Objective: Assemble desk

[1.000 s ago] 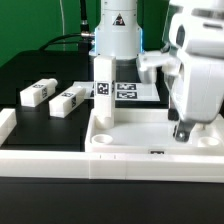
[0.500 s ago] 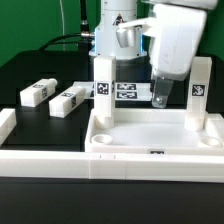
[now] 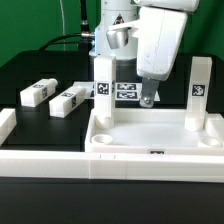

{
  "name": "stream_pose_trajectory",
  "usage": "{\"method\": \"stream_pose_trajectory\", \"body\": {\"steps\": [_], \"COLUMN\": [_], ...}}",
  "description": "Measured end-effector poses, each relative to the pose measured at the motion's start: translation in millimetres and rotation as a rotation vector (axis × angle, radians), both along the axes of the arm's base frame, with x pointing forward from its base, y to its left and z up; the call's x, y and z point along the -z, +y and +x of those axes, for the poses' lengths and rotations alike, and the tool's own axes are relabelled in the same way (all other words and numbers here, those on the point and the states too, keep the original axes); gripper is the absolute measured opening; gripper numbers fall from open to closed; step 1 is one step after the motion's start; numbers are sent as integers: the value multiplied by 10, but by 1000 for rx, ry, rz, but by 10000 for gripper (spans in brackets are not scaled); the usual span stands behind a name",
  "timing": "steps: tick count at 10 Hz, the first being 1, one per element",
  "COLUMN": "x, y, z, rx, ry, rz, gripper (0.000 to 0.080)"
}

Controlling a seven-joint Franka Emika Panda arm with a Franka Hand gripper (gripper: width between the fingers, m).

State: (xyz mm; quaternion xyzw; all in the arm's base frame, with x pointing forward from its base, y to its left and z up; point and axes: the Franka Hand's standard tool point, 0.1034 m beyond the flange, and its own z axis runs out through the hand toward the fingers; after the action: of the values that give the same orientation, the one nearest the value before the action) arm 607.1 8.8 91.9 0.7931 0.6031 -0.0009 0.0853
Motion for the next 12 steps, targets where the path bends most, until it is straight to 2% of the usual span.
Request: {"method": "stream_pose_trajectory", "body": {"steps": [2,4,8,9,11,12], "x": [-21,-17,-4,-46,-150,-137], "y": [-126,-111,-130,-288,-824,-1024], "z": [-62,17,-7,-32,-77,-117], "rx": [250,321,591,660,830,892], "ry": [38,-27,-53,-21,-36,-43], "rz": [-3,17,47,83,134,150], "gripper": [649,649,649,649,649,649]}}
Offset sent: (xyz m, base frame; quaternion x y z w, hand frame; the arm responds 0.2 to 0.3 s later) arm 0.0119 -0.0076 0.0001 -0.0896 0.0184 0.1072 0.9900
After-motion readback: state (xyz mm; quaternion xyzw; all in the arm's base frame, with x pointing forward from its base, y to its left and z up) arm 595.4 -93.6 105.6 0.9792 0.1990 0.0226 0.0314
